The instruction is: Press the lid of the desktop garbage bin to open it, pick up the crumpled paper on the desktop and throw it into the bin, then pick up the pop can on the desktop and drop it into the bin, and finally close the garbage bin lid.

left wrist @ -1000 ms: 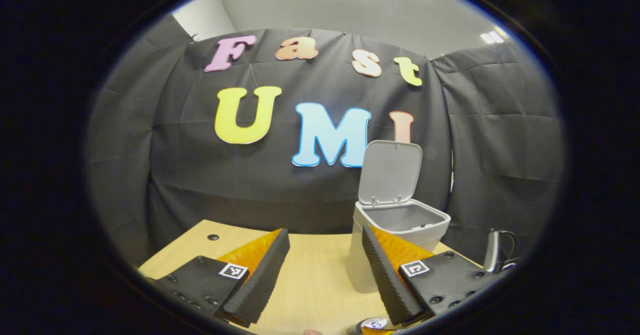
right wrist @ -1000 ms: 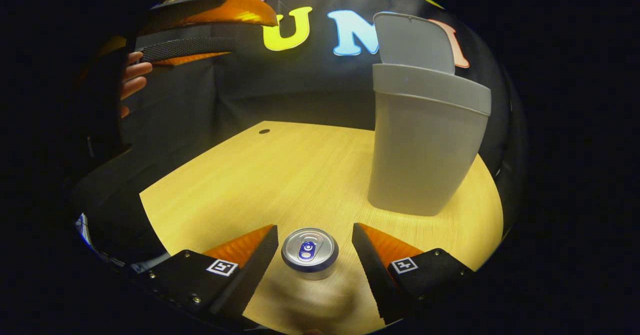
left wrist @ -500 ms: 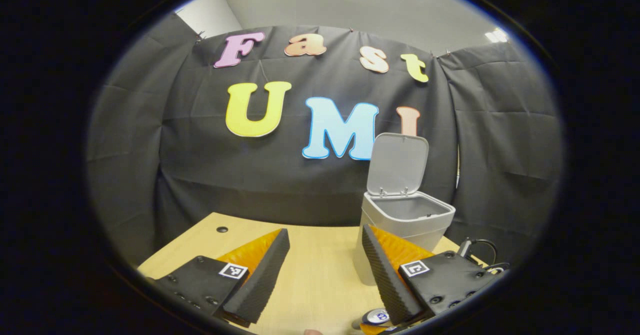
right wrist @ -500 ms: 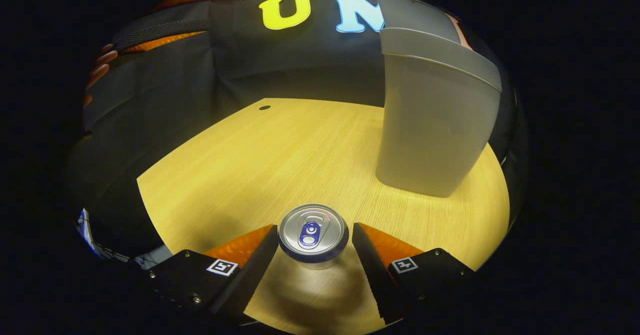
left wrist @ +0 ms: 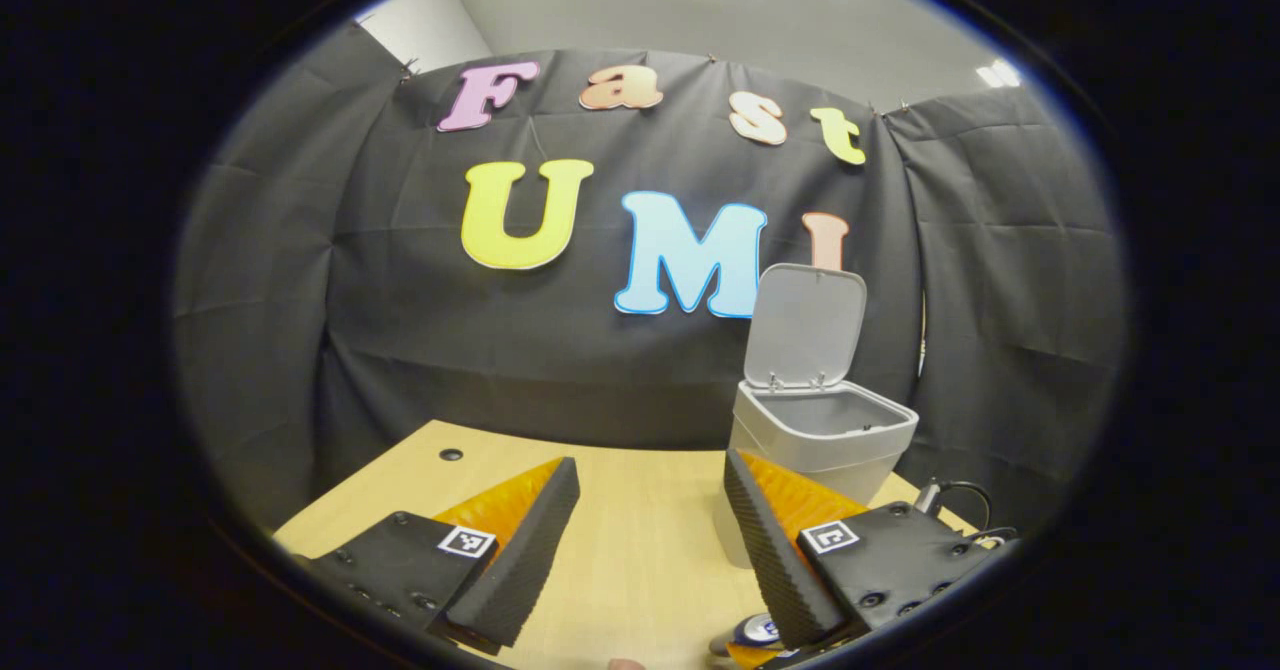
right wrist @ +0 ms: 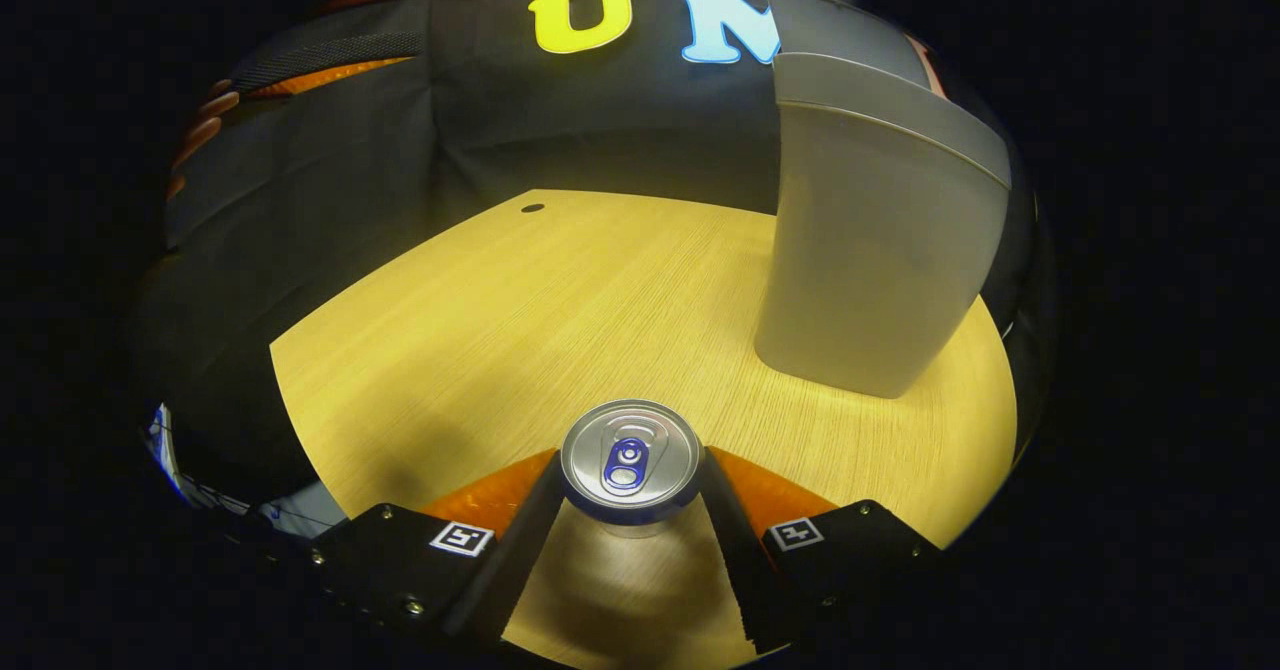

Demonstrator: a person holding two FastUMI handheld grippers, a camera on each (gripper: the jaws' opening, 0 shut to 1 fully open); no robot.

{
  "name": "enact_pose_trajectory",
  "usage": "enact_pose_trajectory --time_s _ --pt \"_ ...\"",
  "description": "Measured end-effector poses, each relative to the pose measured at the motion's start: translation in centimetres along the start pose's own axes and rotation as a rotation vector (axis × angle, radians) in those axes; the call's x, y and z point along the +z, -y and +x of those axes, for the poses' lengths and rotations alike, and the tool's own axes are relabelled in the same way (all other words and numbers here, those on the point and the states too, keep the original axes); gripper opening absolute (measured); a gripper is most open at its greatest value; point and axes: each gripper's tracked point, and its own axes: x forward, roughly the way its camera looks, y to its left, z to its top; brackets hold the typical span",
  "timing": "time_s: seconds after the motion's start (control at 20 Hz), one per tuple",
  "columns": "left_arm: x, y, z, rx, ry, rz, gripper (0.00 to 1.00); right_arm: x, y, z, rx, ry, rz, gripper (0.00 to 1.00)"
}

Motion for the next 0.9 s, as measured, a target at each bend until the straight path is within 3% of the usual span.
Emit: enact_pose_trajectory --time_s 0.1,0.15,0.25,0.35,0.7,0.85,0.9 --pt "0.0 0.1 0.2 -0.003 0.0 0.002 0.95 0.6 0.3 -0.4 -0.007 0.022 0.006 0.84" --pt "0.0 0.1 0.2 -0.006 0.0 0.002 1.0 1.1 0.5 -0.9 -0.01 0.04 0.01 0.85" --pt "-0.2 0.2 0.3 -0.006 -0.001 0.001 0.95 2.3 0.5 -1.8 -0.006 0.079 0.015 0.85" --pt "-0.5 0.1 0.5 -0.006 -0.006 -0.002 1.0 3.9 0.8 -2.9 -0.006 0.124 0.019 0.84" --pt "-0.8 0.0 0.7 0.0 -0.015 -0.008 1.0 11.2 1.2 -7.3 0.003 0.331 0.015 0.84" --pt "-0.6 -0.1 0.9 0.003 -0.011 -0.006 0.95 14.9 1.9 -9.1 -0.008 0.443 0.005 0.84" --pt "-0.5 -0.2 1.0 0.006 -0.01 -0.008 1.0 16.2 2.1 -9.6 -0.012 0.483 -0.006 0.84"
